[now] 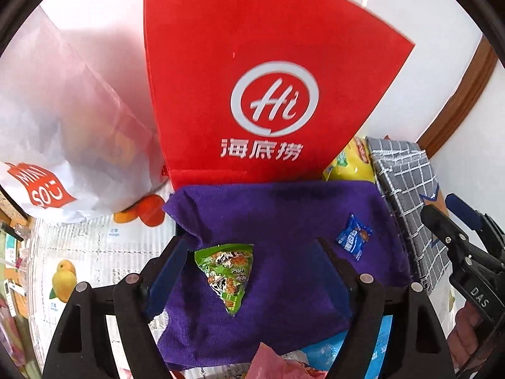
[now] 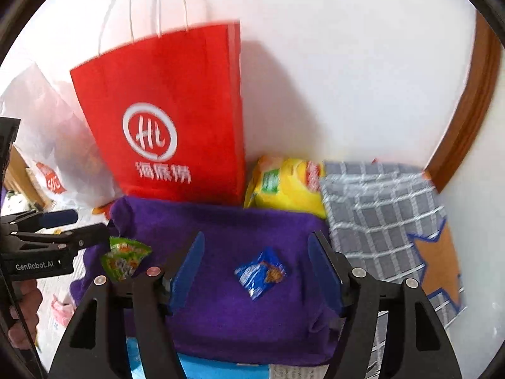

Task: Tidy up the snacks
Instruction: 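Open the right tool onto the purple towel while the left releases the green bag there, then move both open tools back toward the snack pile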

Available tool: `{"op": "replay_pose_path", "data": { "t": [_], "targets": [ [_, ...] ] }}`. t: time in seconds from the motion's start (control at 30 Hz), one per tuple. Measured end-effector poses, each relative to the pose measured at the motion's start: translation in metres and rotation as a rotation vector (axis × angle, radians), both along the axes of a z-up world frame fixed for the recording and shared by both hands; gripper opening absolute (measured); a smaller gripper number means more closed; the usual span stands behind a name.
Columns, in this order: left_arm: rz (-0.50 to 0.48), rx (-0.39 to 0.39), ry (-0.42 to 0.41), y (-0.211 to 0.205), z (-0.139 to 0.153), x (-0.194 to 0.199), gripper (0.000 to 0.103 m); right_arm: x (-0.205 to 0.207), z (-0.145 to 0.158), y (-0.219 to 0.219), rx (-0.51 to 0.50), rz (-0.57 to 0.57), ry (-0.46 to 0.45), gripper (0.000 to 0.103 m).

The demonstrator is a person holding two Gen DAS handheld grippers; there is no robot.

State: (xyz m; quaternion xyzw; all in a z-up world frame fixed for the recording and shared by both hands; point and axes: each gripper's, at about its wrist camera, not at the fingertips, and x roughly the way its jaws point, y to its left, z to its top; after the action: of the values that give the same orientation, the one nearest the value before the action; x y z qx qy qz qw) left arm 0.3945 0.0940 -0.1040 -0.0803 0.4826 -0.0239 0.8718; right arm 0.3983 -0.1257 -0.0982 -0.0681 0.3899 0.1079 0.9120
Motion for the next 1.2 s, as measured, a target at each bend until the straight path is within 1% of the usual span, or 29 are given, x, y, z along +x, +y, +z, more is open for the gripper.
{"op": "replay_pose_path", "data": {
  "t": [0.07, 0.13, 0.23, 0.33, 0.4, 0.5, 0.57, 0.6, 0.63, 0.67, 0.73, 0.8, 0.87, 0.93, 1.0, 1.1, 1.2],
  "targets": [
    [-0.008, -0.005, -0.034, 0.000, 0.009, -0.005, 0.080, -0.006, 0.008, 0.000, 0.028, 0.003, -0.026, 0.072],
    [-0.021, 0.010, -0.059, 0.000, 0.019, -0.010, 0.080, -0.016, 0.014, -0.002, 0.074, -0.002, -0.054, 0.072],
    [-0.012, 0.031, -0.077, 0.003, 0.028, -0.016, 0.080, -0.030, 0.017, -0.004, 0.109, -0.005, -0.061, 0.072],
    [-0.008, 0.002, -0.074, 0.005, 0.036, -0.019, 0.080, -0.042, 0.018, -0.004, 0.095, -0.006, -0.033, 0.072],
    [-0.012, -0.014, -0.079, 0.004, 0.042, -0.024, 0.080, -0.054, 0.020, -0.005, 0.076, -0.016, -0.037, 0.072],
    [-0.041, 0.010, -0.105, -0.002, 0.054, -0.033, 0.080, -0.074, 0.025, -0.011, 0.057, -0.052, -0.050, 0.072],
    [-0.044, 0.025, -0.129, -0.005, 0.063, -0.040, 0.080, -0.086, 0.028, -0.017, 0.071, -0.061, -0.018, 0.072],
    [-0.045, 0.019, -0.138, -0.006, 0.067, -0.043, 0.080, -0.093, 0.030, -0.021, 0.081, -0.059, 0.010, 0.069],
    [-0.047, 0.012, -0.145, -0.006, 0.070, -0.046, 0.080, -0.098, 0.031, -0.022, 0.086, -0.055, 0.024, 0.064],
    [-0.051, 0.003, -0.152, -0.008, 0.074, -0.050, 0.080, -0.105, 0.032, -0.024, 0.087, -0.050, 0.036, 0.063],
    [-0.062, 0.000, -0.159, -0.013, 0.081, -0.056, 0.080, -0.120, 0.037, -0.025, 0.074, -0.060, 0.027, 0.062],
    [-0.067, 0.025, -0.173, -0.017, 0.091, -0.065, 0.080, -0.136, 0.043, -0.025, 0.070, -0.052, 0.001, 0.062],
    [-0.070, 0.026, -0.189, -0.016, 0.099, -0.079, 0.080, -0.149, 0.046, -0.025, 0.069, -0.040, -0.018, 0.062],
    [-0.072, 0.029, -0.181, -0.010, 0.102, -0.092, 0.080, -0.158, 0.047, -0.023, 0.075, -0.036, -0.023, 0.062],
    [-0.051, 0.042, -0.178, 0.000, 0.102, -0.105, 0.080, -0.165, 0.043, -0.021, 0.101, -0.030, -0.016, 0.062],
    [-0.018, 0.054, -0.156, 0.019, 0.095, -0.123, 0.080, -0.169, 0.031, -0.012, 0.134, -0.007, 0.023, 0.062],
    [0.023, 0.048, -0.125, 0.043, 0.084, -0.141, 0.080, -0.172, 0.017, 0.005, 0.135, 0.018, 0.055, 0.062]
  ]
}}
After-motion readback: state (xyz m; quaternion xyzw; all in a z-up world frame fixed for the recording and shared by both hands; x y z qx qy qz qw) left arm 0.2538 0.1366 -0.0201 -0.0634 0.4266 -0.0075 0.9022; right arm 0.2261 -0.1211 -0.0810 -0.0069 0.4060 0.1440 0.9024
